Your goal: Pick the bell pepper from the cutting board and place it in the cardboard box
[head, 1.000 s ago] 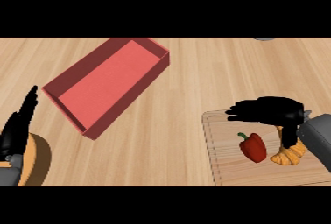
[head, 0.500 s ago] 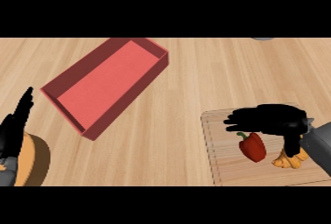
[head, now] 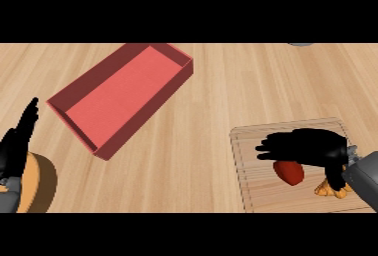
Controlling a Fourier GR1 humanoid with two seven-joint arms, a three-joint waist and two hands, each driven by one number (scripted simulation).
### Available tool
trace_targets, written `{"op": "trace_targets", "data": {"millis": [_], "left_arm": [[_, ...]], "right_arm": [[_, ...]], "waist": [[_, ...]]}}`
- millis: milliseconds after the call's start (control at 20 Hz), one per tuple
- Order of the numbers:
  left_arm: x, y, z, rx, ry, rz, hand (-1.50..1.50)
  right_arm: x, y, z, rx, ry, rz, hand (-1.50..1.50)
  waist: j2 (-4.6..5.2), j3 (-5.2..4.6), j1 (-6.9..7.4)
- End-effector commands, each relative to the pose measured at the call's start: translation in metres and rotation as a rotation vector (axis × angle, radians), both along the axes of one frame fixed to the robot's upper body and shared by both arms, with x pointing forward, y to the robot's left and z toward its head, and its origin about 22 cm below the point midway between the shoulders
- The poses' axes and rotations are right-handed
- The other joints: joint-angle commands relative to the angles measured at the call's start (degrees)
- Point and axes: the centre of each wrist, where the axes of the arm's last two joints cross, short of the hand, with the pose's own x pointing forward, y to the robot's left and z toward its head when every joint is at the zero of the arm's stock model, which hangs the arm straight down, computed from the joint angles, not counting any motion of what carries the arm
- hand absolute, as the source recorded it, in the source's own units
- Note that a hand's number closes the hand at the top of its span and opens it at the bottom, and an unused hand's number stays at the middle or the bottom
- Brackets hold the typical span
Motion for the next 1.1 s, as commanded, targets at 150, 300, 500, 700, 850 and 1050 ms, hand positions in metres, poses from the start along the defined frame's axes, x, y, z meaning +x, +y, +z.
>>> {"op": "trace_targets", "data": {"millis": [150, 300, 500, 700, 850, 1050], "left_arm": [[-0.005, 0.011, -0.008, 0.002, 0.007, -0.011, 0.0], [-0.007, -0.004, -0.009, -0.004, 0.012, -0.016, 0.0], [-0.011, -0.01, -0.018, 0.002, 0.022, 0.002, 0.0], [0.008, 0.004, 0.003, 0.006, -0.002, -0.001, 0.0], [0.001, -0.015, -0.006, -0.011, 0.0, -0.004, 0.0], [0.003, -0.003, -0.005, 0.015, 0.01, 0.001, 0.0]], "right_arm": [[-0.013, 0.02, -0.038, -0.018, 0.04, -0.032, 1.5], [-0.002, 0.024, -0.039, 0.104, -0.099, -0.006, 1.5], [0.003, 0.027, -0.033, 0.172, -0.173, -0.039, 1.5], [0.009, 0.007, -0.018, 0.235, -0.274, -0.037, 1.5], [0.017, 0.038, -0.017, 0.27, -0.328, -0.189, 1.5], [0.038, 0.059, -0.013, 0.259, -0.397, -0.669, 1.5]], "waist": [[0.17, 0.26, 0.0], [0.21, 0.29, 0.25], [0.17, 0.28, 0.06], [0.17, 0.28, -0.24], [0.06, 0.27, 0.0], [-0.02, 0.15, -0.5]]}}
